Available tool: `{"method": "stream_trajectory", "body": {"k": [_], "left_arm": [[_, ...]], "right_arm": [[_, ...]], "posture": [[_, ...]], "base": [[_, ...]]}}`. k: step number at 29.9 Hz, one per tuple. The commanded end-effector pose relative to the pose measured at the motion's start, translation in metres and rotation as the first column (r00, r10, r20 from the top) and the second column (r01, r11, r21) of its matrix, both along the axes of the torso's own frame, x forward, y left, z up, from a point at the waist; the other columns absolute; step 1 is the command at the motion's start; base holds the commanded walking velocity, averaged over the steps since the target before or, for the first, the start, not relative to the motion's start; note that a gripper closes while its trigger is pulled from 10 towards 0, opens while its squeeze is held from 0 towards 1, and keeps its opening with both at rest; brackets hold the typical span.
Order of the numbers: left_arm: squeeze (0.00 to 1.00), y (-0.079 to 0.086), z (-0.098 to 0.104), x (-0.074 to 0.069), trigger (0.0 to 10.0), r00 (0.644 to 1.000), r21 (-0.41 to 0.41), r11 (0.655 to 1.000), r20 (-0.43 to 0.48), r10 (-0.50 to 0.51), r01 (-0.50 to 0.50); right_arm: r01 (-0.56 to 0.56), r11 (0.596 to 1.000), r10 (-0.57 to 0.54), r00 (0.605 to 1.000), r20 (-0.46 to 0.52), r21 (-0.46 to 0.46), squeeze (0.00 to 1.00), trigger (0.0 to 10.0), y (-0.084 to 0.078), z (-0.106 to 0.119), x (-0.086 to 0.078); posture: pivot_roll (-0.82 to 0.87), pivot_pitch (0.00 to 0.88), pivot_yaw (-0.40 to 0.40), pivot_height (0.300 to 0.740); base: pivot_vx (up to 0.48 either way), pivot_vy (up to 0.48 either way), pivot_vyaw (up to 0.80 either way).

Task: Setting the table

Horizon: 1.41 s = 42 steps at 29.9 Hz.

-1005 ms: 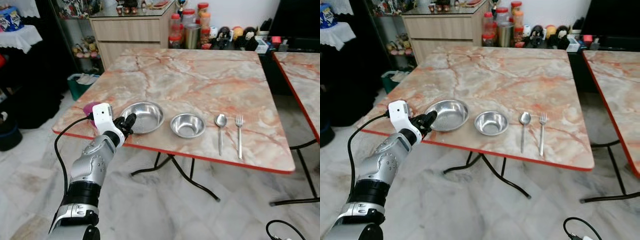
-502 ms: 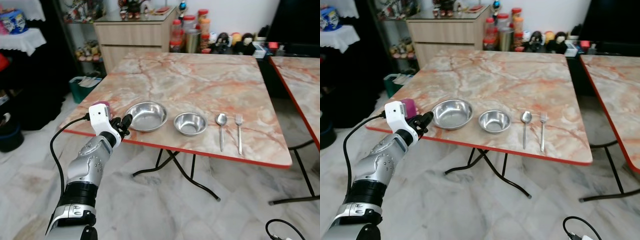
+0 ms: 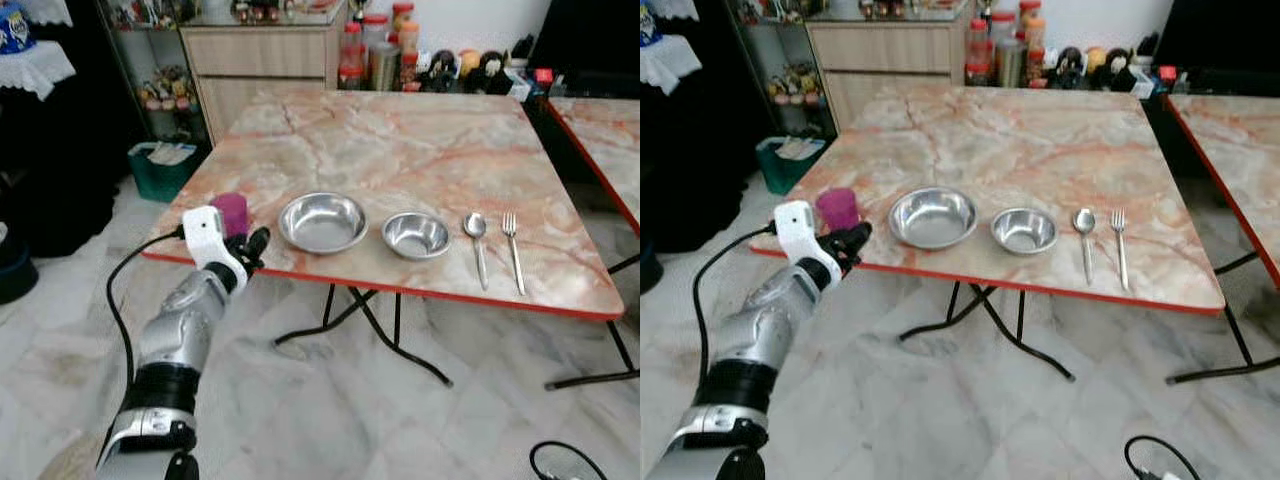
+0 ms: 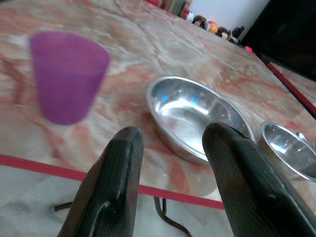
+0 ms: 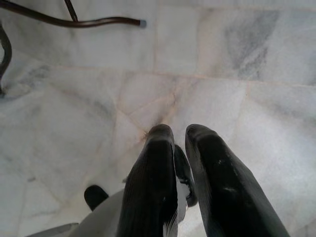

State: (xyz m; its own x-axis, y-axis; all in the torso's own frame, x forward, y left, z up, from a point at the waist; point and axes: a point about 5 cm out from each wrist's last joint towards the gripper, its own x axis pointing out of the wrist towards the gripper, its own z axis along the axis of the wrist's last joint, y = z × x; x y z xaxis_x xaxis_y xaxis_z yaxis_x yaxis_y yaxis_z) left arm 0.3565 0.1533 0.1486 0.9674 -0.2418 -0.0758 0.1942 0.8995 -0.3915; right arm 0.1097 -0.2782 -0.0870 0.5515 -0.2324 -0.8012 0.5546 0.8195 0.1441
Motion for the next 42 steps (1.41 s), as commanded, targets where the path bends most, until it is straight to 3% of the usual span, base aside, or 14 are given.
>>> {"method": "stream_trajectory", "body": {"k": [1, 17, 42], "left_arm": [[0.0, -0.001, 0.009, 0.0, 10.0, 1.0, 0.003, 1.0, 0.03, -0.01, 0.01], [0.0, -0.005, 0.019, 0.001, 10.0, 0.998, 0.005, 1.0, 0.064, -0.017, 0.017], [0.0, -0.009, 0.021, -0.001, 10.0, 0.996, 0.018, 0.998, 0.068, -0.053, 0.052]], "right_arm": [[0.011, 1.0, -0.011, 1.0, 0.004, -0.006, 0.0, 10.0, -0.002, 0.001, 0.0], [0.015, 1.0, -0.015, 1.0, 0.008, -0.003, 0.0, 10.0, -0.001, 0.001, 0.001], [0.009, 1.0, -0.009, 1.0, 0.002, -0.005, 0.0, 10.0, -0.001, 0.0, 0.0]], "posture": [[0.11, 0.0, 0.032, 0.74], [0.11, 0.0, 0.037, 0.74], [0.11, 0.0, 0.038, 0.74]], "base": [[0.0, 0.0, 0.0], [0.0, 0.0, -0.04], [0.303, 0.0, -0.11]]}}
